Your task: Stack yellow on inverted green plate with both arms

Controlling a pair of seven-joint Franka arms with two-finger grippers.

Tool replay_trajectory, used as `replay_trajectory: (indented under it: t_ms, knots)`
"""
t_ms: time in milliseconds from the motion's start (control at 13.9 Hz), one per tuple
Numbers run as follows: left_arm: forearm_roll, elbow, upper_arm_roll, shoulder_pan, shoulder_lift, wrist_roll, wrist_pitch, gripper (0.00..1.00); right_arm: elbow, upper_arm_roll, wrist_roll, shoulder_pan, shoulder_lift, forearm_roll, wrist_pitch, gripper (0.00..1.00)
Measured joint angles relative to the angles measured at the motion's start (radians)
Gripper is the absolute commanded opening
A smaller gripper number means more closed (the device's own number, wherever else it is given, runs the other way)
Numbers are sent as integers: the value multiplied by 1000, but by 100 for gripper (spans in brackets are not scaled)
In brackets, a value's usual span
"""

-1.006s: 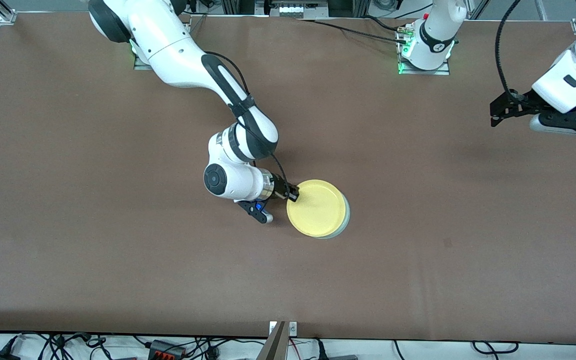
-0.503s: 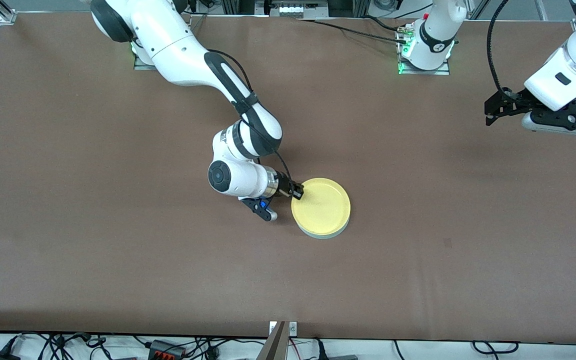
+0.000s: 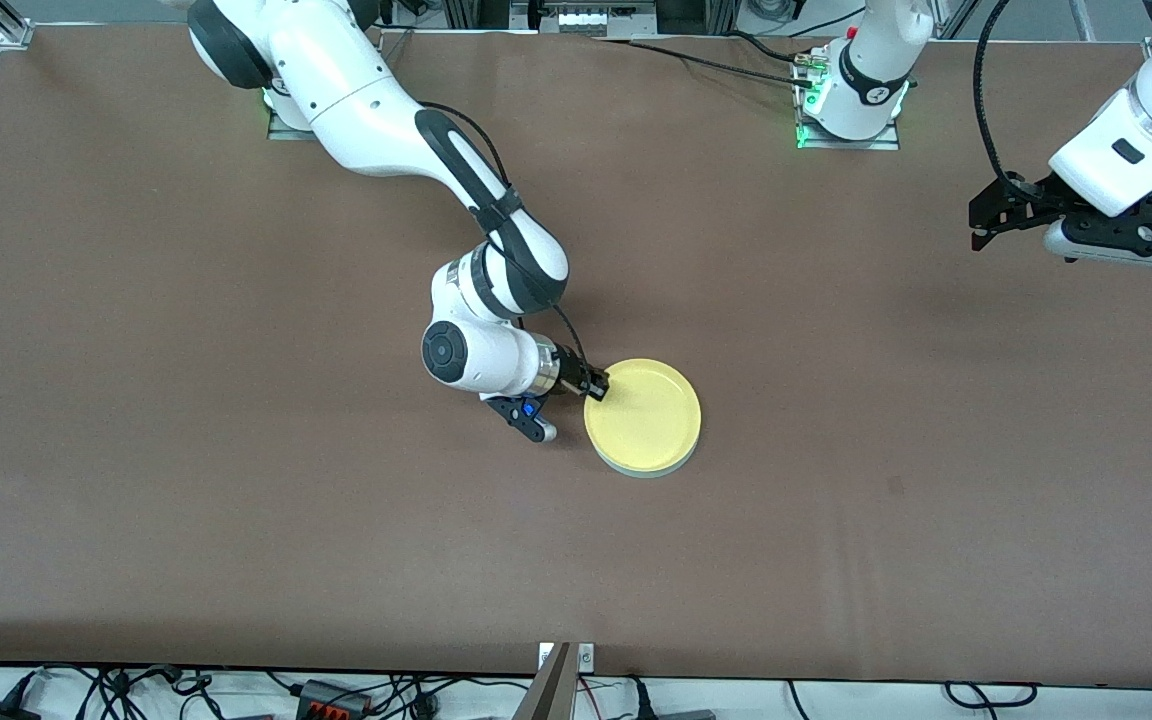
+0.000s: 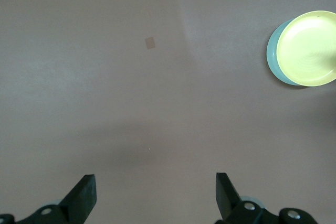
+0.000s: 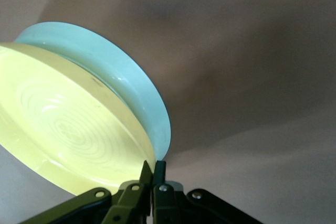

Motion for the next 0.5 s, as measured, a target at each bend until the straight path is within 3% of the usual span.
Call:
replay_trajectory:
  t_ms: [72,216,503]
  knots:
    - [0,0,0,0,0,0,0,100,0,0,0,0,0,0,1,21]
    - [0,0,0,0,0,0,0,100,2,0,0,1,0,0,2,100]
    - [0,0,0,0,0,0,0,100,16,1,0,6,0,0,23,100]
